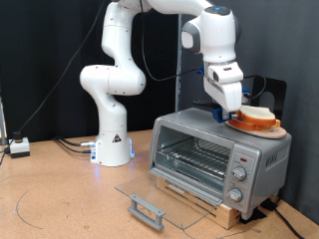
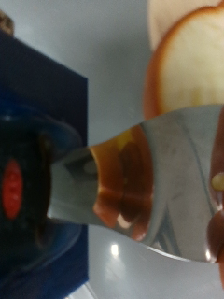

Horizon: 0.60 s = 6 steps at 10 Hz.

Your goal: Make a piece of toast with the oven

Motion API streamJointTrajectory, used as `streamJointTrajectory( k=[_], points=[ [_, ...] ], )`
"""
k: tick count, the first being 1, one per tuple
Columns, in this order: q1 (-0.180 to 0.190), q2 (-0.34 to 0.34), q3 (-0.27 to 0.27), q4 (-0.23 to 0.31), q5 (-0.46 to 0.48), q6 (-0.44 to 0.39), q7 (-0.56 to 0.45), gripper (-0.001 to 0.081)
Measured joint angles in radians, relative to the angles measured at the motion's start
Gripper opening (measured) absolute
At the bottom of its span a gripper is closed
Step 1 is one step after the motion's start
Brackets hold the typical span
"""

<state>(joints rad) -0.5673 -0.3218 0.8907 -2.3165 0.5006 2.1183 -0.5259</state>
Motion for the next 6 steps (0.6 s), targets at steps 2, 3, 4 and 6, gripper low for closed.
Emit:
streamJointTrajectory(
  k=[2,3,4,6],
  points=[
    [0.005,0.006,-0.004,-0.013,0.089,0.061,-0.080,0.0396],
    [0.005,0.006,-0.006,-0.019,0.122,0.073,-0.115,0.0396],
    [0.005,0.006,-0.009,-0.023,0.135,0.079,-0.130,0.0396],
    [0.003,0.006,-0.012,-0.027,0.136,0.089,-0.132,0.0396]
  ],
)
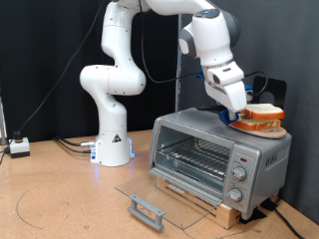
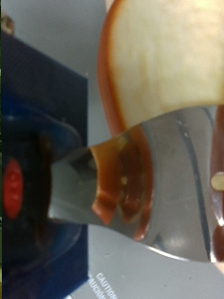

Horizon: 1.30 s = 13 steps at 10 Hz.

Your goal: Make a piece of toast with the oven

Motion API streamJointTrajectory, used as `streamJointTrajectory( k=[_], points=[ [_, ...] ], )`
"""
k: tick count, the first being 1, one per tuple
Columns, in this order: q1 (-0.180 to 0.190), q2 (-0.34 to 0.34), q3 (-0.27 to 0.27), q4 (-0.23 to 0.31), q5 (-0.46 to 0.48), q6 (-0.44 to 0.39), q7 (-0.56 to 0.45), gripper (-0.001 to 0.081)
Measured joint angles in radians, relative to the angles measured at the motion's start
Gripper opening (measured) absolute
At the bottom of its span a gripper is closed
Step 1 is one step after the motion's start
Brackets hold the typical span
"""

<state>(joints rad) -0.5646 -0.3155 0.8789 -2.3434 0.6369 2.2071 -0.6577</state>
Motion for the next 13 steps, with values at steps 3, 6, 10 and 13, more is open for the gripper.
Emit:
streamJointTrajectory(
  k=[3,6,10,13],
  points=[
    [-0.002,0.002,-0.010,-0.001,0.051,0.002,-0.020,0.0396],
    [0.002,0.001,-0.047,-0.001,0.175,-0.026,-0.107,0.0396],
    [0.001,-0.044,-0.125,-0.013,0.227,-0.099,-0.199,0.0396],
    [-0.019,-0.081,-0.196,-0.028,0.176,-0.162,-0.223,0.0396]
  ],
)
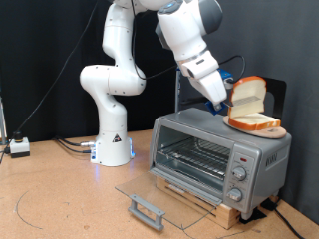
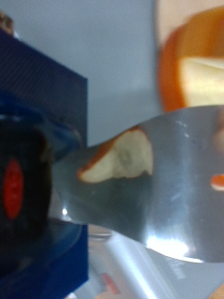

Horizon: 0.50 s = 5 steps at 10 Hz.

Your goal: Make a piece of toast with the oven

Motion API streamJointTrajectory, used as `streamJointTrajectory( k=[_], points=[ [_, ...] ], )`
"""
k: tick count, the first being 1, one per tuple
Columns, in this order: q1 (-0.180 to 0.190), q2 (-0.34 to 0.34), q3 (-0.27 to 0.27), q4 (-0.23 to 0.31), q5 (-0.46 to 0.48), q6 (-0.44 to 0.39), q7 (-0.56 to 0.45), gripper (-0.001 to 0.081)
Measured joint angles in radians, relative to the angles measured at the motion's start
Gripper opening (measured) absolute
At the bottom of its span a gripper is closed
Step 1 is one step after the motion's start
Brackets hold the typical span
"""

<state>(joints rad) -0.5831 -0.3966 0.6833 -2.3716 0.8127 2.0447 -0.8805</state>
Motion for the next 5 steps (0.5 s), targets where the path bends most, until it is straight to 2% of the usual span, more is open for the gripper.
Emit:
streamJointTrajectory(
  k=[5],
  points=[
    [-0.016,-0.022,-0.042,-0.053,-0.072,0.000,-0.052,0.0396]
  ],
)
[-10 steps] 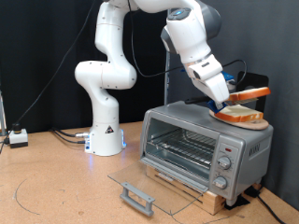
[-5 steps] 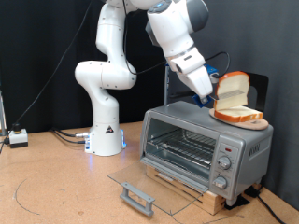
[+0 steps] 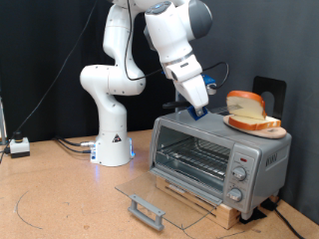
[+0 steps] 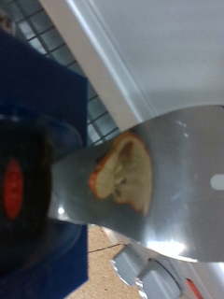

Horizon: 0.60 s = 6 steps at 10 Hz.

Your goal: Make a piece of toast with the oven

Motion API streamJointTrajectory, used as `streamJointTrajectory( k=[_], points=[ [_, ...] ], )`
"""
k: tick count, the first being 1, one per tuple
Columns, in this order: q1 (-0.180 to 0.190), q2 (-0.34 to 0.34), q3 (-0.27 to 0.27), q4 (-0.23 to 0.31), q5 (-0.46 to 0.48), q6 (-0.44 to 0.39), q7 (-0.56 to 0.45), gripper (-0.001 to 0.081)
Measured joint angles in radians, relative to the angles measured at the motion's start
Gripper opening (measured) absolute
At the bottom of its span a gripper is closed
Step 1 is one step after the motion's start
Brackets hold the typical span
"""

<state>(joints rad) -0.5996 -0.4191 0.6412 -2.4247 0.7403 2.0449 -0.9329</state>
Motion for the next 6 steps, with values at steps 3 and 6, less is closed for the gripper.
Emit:
streamJointTrajectory(
  k=[3,6],
  points=[
    [0.003,-0.017,0.003,-0.024,-0.031,-0.002,-0.048,0.0396],
    [0.024,-0.046,0.023,-0.037,-0.032,-0.018,-0.048,0.0396]
  ],
)
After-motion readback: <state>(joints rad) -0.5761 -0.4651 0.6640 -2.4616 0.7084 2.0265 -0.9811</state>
